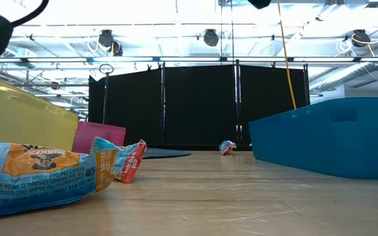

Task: Pick and place Granola Bars by type
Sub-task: Put the top yellow granola bar into the yellow bin, then adjust the yellow bin on the table

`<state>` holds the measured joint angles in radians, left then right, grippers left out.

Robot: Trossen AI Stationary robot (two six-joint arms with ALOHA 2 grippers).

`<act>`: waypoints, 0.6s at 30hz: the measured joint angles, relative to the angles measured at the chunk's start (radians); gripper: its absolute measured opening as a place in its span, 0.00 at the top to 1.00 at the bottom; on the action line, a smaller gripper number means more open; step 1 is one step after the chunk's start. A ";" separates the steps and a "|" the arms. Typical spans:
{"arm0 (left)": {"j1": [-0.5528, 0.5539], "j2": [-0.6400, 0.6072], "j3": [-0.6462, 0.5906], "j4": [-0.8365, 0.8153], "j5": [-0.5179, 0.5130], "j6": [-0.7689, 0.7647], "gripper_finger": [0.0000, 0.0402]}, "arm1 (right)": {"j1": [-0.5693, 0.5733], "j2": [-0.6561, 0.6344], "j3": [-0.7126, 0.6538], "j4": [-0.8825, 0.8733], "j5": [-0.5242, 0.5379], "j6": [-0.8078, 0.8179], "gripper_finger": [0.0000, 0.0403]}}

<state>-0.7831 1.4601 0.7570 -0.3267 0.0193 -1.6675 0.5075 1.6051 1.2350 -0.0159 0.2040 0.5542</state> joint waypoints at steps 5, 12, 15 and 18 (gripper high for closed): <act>0.062 -0.002 0.063 -0.022 0.063 0.041 0.51 | 0.005 -0.008 0.000 -0.013 0.000 -0.003 0.53; 0.128 -0.002 0.234 -0.147 0.100 0.076 0.38 | 0.003 -0.028 0.000 -0.012 -0.001 -0.019 0.54; 0.139 0.000 0.308 -0.164 0.094 0.100 0.38 | 0.003 -0.028 0.000 -0.018 -0.025 -0.027 0.54; 0.146 0.026 0.397 -0.170 0.069 0.150 0.38 | 0.004 -0.028 0.000 -0.032 -0.026 -0.037 0.54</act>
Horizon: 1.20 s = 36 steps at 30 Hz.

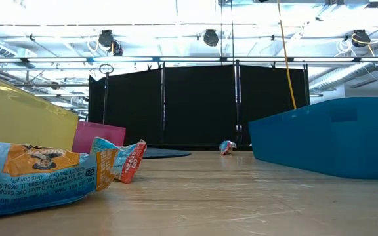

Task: Pick and place Granola Bars by type
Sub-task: Adjust the yellow bin on the table

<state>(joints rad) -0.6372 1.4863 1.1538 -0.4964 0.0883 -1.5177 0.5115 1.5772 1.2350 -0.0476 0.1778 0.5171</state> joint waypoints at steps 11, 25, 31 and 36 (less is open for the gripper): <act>0.075 0.369 0.247 -0.024 0.102 0.190 0.38 | 0.007 -0.005 0.000 -0.009 -0.028 -0.040 0.54; 0.153 0.513 0.325 -0.157 0.023 0.252 0.38 | 0.049 -0.031 0.000 -0.117 -0.021 -0.044 0.54; 0.124 0.523 0.325 -0.140 0.000 0.229 0.38 | 0.060 -0.147 0.000 -0.433 0.121 -0.007 0.54; 0.105 0.550 0.325 -0.123 0.016 0.234 0.38 | 0.048 -0.252 0.000 -0.631 0.203 -0.015 0.54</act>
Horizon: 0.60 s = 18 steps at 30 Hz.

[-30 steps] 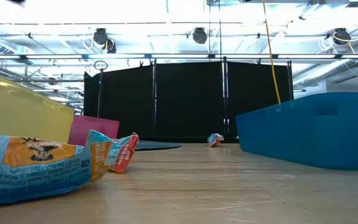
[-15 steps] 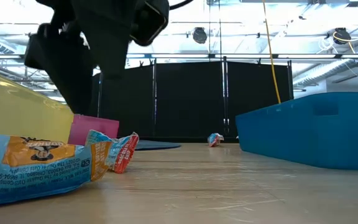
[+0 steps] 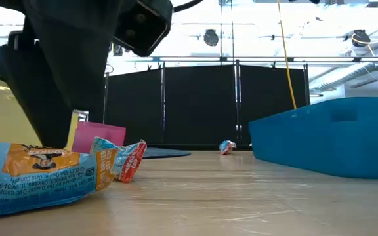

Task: Pick and place Granola Bars by type
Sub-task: Adjust the yellow bin on the table

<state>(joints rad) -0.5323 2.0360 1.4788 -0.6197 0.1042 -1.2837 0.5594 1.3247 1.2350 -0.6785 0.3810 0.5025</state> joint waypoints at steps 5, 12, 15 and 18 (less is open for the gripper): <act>-0.004 0.018 0.001 0.011 0.001 0.006 0.38 | -0.021 -0.089 0.000 -0.095 0.017 0.008 0.54; -0.005 0.050 0.007 -0.004 -0.003 0.034 0.38 | -0.022 -0.159 0.000 -0.098 0.016 0.008 0.54; -0.007 0.064 0.006 0.002 0.023 0.033 0.38 | -0.022 -0.174 0.000 -0.099 0.021 0.004 0.54; -0.009 0.069 0.003 0.007 0.037 0.030 0.38 | -0.021 -0.181 0.000 -0.101 0.041 -0.002 0.54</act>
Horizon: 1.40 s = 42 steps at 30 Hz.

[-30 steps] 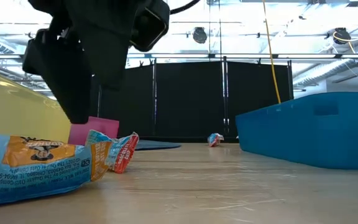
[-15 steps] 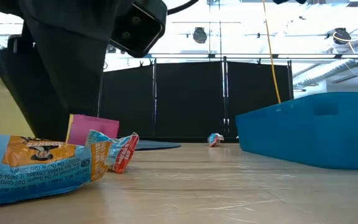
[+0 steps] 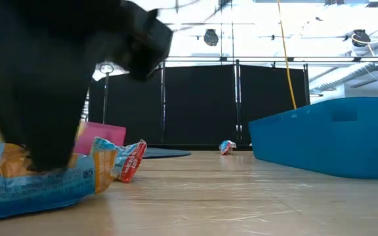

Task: Pick and place Granola Bars by type
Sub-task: Adjust the yellow bin on the table

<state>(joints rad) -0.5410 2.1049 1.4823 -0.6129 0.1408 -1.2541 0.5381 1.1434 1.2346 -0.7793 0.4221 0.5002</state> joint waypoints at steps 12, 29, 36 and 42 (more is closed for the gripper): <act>0.006 -0.021 -0.005 -0.028 0.033 0.023 0.55 | 0.000 -0.006 -0.001 -0.046 0.001 -0.019 0.54; 0.043 -0.024 0.100 -0.155 0.076 0.084 0.61 | -0.009 -0.006 -0.001 -0.058 0.001 -0.026 0.54; 0.071 -0.027 0.339 -0.412 0.028 0.229 0.62 | -0.009 -0.006 -0.001 -0.073 0.001 -0.019 0.54; 0.068 -0.027 0.519 -0.708 -0.030 0.269 0.62 | -0.009 -0.006 -0.001 -0.072 0.001 -0.001 0.54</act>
<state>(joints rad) -0.4734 2.0777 2.0013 -1.3213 0.1112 -0.9851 0.5293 1.1370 1.2339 -0.8516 0.4229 0.4988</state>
